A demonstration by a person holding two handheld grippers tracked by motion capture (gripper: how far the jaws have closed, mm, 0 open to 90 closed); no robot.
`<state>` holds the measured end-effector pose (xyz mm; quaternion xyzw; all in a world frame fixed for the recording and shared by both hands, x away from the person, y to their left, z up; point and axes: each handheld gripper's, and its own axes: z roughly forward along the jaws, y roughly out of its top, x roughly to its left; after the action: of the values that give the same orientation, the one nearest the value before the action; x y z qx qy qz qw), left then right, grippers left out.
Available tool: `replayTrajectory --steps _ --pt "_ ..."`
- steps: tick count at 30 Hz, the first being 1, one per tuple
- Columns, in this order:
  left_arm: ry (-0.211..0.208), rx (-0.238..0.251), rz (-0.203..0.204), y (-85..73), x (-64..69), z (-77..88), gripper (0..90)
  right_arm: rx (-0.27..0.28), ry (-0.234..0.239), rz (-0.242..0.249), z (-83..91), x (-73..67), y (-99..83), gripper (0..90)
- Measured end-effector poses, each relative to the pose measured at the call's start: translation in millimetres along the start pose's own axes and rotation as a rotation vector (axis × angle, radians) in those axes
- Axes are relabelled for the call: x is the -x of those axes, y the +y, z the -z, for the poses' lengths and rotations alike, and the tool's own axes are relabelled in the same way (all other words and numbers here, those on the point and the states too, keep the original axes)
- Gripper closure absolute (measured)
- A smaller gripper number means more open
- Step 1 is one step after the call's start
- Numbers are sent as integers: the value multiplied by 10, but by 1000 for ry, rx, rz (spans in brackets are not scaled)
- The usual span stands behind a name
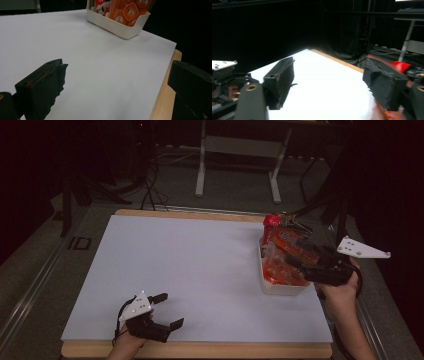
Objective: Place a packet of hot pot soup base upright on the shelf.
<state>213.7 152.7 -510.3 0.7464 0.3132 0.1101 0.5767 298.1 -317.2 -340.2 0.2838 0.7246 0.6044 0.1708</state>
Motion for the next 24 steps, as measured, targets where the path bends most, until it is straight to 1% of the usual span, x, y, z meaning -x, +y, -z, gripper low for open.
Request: replayTrajectory --steps 1,2,3,4,5,6,7,8,9,10,11,12,13,16,17,18,19,20,21,24 --pt "2 0 -3 -1 -1 3 16 -7 8 -6 -18 -16 -13 221" --pt "1 3 0 1 -1 6 16 -24 24 6 -72 -63 -58 192" --pt "1 3 0 1 -1 6 15 -24 24 6 -72 -63 -58 192" --pt "2 5 0 3 1 8 16 -41 39 5 -116 -91 -96 167" --pt "2 7 -1 4 3 10 16 -41 39 5 -116 -91 -96 167" --pt "2 8 0 5 3 11 15 -50 60 9 -170 -120 -151 142" --pt "2 8 0 6 3 12 15 -50 60 9 -170 -120 -151 142" --pt "3 10 0 5 1 14 16 -63 78 7 -214 -140 -202 142" --pt "3 10 1 5 1 14 16 -63 78 7 -214 -140 -202 141" --pt "4 9 0 6 0 15 16 -73 86 22 -247 -173 -253 141" --pt "6 11 -3 6 -1 18 16 -73 86 22 -247 -173 -253 141" --pt "5 12 1 6 -2 20 16 -87 98 29 -280 -209 -308 141" --pt "4 11 -1 7 -5 20 16 -87 98 29 -280 -209 -308 141" --pt "4 10 0 9 1 21 16 -100 114 19 -322 -253 -389 141" --pt "4 11 -4 10 2 21 16 -118 118 27 -355 -288 -460 141" --pt "3 12 -4 10 3 22 16 -118 118 27 -355 -288 -460 141" --pt "3 11 -4 10 4 21 16 -131 132 16 -379 -309 -523 141" --pt "3 10 -4 9 5 21 16 -139 131 18 -393 -321 -559 141" --pt "3 10 -4 9 5 21 16 -139 131 18 -393 -321 -559 141" --pt "0 8 -2 6 4 18 16 -169 142 11 -449 -346 -700 140"
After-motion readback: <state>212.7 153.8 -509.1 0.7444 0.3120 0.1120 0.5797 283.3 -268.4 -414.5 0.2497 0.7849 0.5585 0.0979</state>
